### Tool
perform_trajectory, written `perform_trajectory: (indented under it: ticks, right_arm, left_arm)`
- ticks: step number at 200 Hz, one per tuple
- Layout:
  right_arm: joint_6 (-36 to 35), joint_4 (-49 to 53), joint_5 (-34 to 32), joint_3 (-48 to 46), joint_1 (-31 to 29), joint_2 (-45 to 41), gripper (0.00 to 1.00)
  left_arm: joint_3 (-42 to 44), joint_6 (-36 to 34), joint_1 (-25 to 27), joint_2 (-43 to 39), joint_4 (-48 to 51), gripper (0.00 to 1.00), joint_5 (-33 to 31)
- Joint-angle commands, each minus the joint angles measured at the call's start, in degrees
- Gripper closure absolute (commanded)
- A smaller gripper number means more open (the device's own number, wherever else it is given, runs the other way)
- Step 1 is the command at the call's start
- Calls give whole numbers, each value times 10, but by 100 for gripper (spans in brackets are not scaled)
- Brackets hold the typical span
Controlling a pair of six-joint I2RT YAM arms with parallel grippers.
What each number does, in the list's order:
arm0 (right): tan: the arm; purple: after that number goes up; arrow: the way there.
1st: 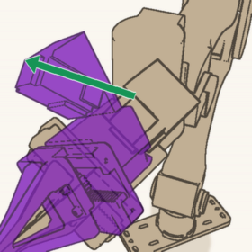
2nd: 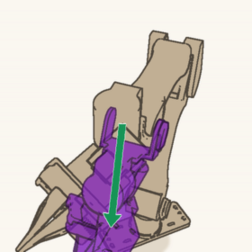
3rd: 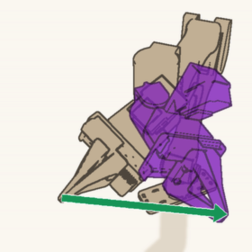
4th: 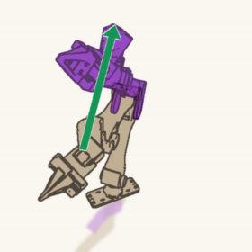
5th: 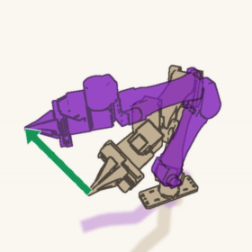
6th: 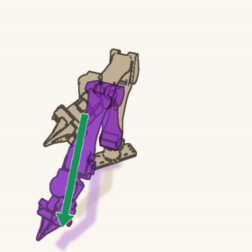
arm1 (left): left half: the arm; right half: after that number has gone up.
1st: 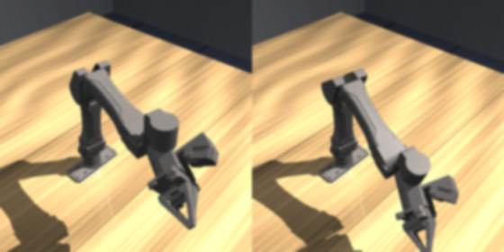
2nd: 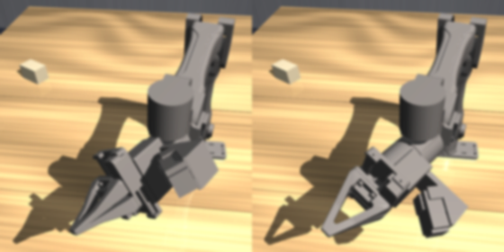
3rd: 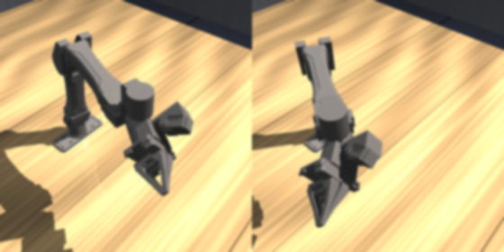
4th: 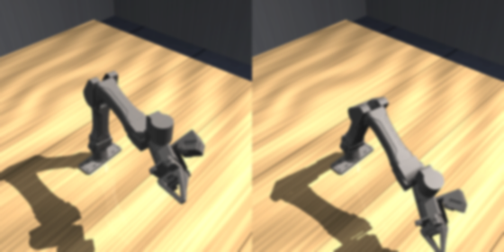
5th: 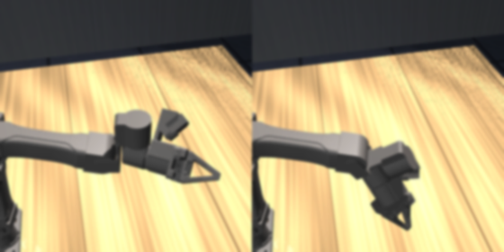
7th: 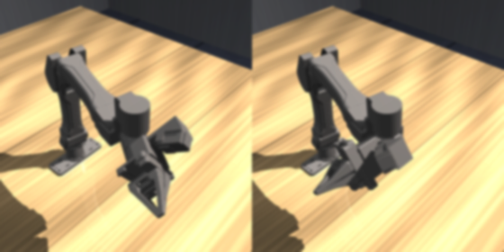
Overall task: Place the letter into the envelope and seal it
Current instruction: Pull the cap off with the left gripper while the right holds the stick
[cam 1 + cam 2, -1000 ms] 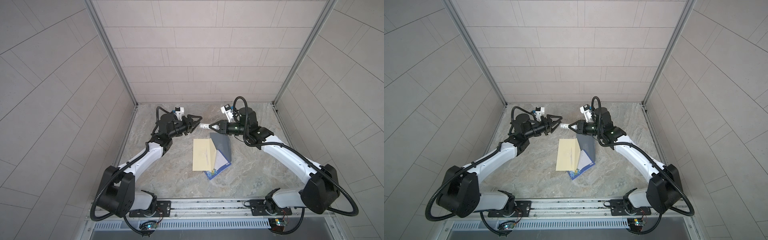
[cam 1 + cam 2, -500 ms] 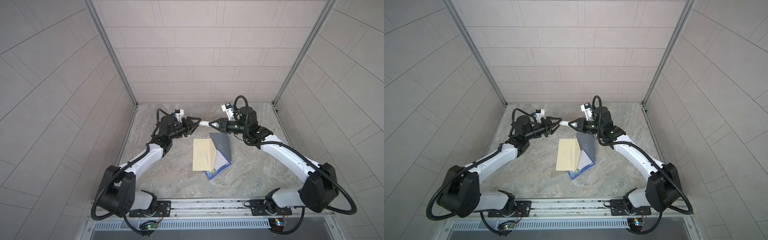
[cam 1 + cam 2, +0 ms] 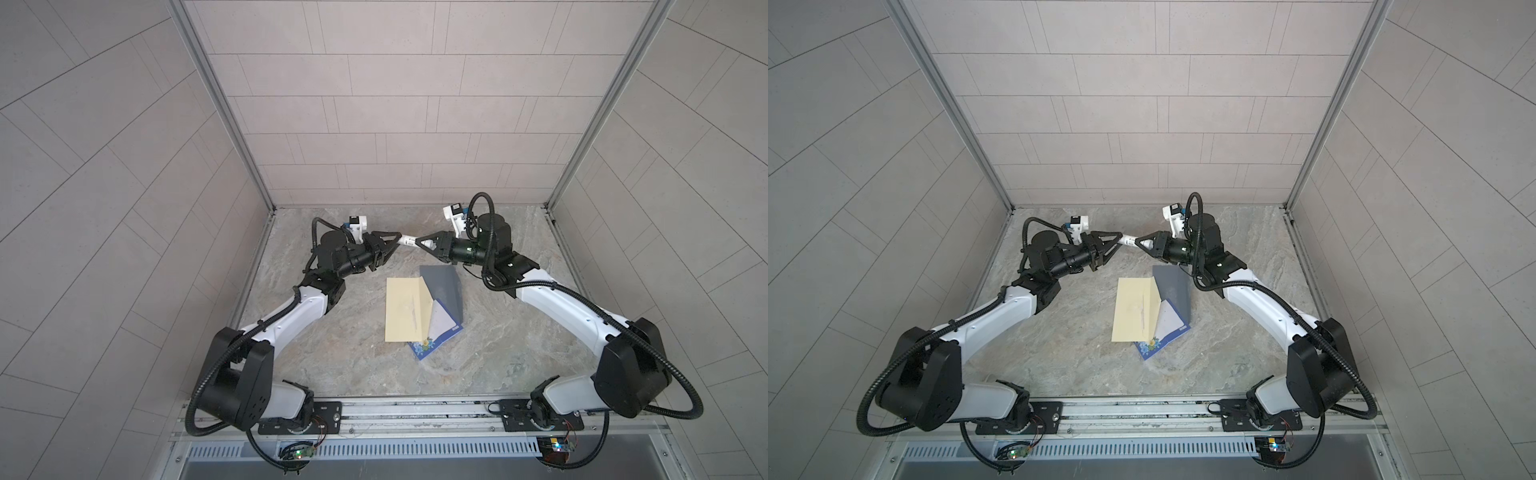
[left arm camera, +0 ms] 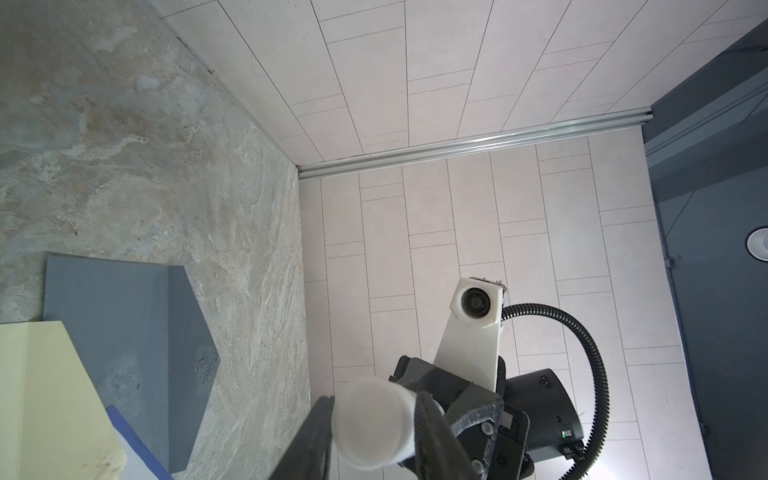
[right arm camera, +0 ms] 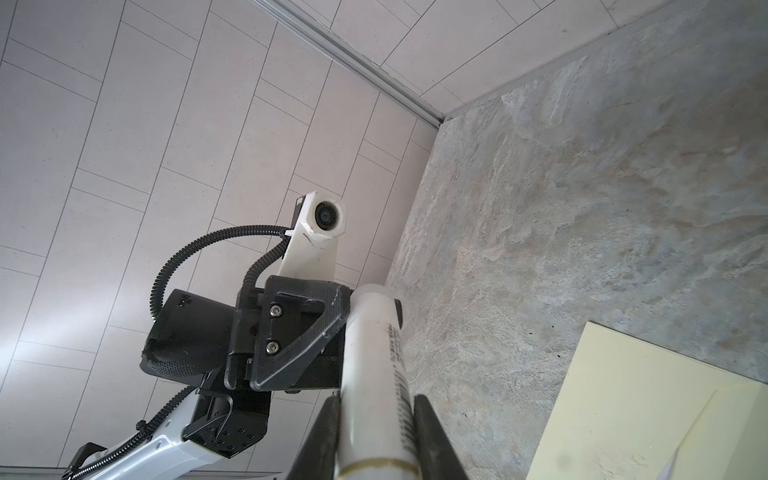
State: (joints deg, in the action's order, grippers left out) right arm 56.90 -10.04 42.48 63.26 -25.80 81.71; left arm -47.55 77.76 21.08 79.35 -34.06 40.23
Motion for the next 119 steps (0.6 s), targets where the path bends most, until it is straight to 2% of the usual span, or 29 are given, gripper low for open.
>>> perform_trajectory:
  ticks: [1, 52, 88, 119]
  right_arm:
    - [13, -37, -6, -4, 2, 1, 100]
    - [15, -45, -9, -18, 1, -5, 100]
    - [14, -44, -17, -32, 2, -14, 100]
    - [10, -44, -16, -44, 4, -27, 100]
  left_arm:
    - [6, 10, 3, 3, -26, 68, 6]
    - [8, 14, 5, 5, -35, 83, -7]
    - [11, 18, 4, -3, -47, 100, -22]
    - [37, 25, 3, -23, -88, 100, -79]
